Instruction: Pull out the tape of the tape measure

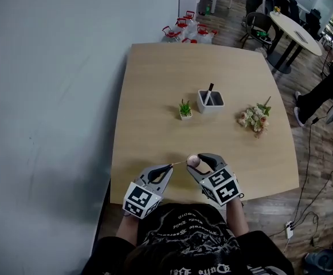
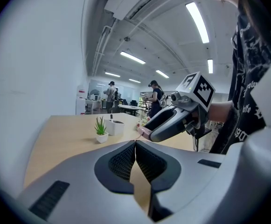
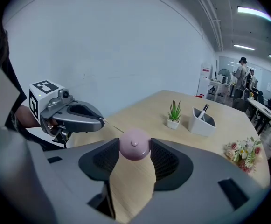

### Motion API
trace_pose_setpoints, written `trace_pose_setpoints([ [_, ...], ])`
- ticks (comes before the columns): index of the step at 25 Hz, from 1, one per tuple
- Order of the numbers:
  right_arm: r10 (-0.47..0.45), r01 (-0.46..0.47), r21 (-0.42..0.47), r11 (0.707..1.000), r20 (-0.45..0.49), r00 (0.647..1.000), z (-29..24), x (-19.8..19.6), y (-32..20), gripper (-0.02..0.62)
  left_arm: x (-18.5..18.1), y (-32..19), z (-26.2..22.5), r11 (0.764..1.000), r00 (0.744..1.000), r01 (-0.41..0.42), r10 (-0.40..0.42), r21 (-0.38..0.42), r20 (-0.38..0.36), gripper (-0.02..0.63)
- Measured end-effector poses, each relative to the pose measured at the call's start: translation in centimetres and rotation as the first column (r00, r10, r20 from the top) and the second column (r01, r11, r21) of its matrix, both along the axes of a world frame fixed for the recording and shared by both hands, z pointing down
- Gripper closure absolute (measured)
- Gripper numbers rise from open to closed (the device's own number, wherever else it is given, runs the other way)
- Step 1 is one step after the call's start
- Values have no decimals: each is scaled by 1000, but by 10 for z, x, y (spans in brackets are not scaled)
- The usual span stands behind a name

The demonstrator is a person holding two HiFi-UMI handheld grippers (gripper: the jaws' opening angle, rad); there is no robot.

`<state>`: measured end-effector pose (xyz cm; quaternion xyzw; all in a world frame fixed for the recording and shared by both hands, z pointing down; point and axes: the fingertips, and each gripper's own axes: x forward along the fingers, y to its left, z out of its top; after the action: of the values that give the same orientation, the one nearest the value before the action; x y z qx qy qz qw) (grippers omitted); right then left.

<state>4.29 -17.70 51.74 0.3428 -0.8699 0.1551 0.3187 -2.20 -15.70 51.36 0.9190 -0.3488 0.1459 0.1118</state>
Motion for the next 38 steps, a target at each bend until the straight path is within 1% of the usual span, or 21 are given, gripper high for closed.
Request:
trace_pose_setpoints([
  [1,11,-11,-2,1000,0,1000,1,1,0,370,-1,0,0,1000,1000,4,-4,0,0,595],
  [4,52,-52,-16,998,3,999,4,6,-2,370,-5,-1,0,1000,999,20,-21,-17,-30,595],
  [8,63,-62,-30,998,6,998,6,9,-4,370,-9,0,4,999,999,21,-22,-32,-29,595],
  [14,94,-95,-33,995,-11,995,12,15,-7,370,-10,-1,8,999,999,25,-27,-45,-37,596],
  [17,115,-117,-33,993,-39,993,14,27,-12,370,-16,-4,8,997,998,48,-51,-57,-47,595],
  [21,139,-140,-24,990,-45,989,14,42,-19,370,-30,-9,11,993,993,96,-101,-75,-64,595],
  [23,138,-140,-25,990,-43,989,14,45,-19,370,-36,-12,14,990,990,115,-121,-83,-66,595],
  [27,127,-128,-24,991,-46,991,14,46,-20,370,-39,-12,19,987,989,128,-134,-98,-62,595],
  [29,135,-136,-26,990,-52,990,15,47,-21,370,-38,-12,16,986,986,131,-140,-104,-85,595],
  [32,152,-155,-43,987,-63,986,16,51,-21,370,-43,-14,12,980,976,155,-171,-121,-134,595],
  [36,173,-176,-50,983,-71,982,19,61,-22,370,-61,-17,19,971,970,197,-213,-133,-119,595],
  [38,185,-188,-39,981,-63,981,19,65,-24,370,-68,-17,21,966,965,210,-229,-148,-129,595],
])
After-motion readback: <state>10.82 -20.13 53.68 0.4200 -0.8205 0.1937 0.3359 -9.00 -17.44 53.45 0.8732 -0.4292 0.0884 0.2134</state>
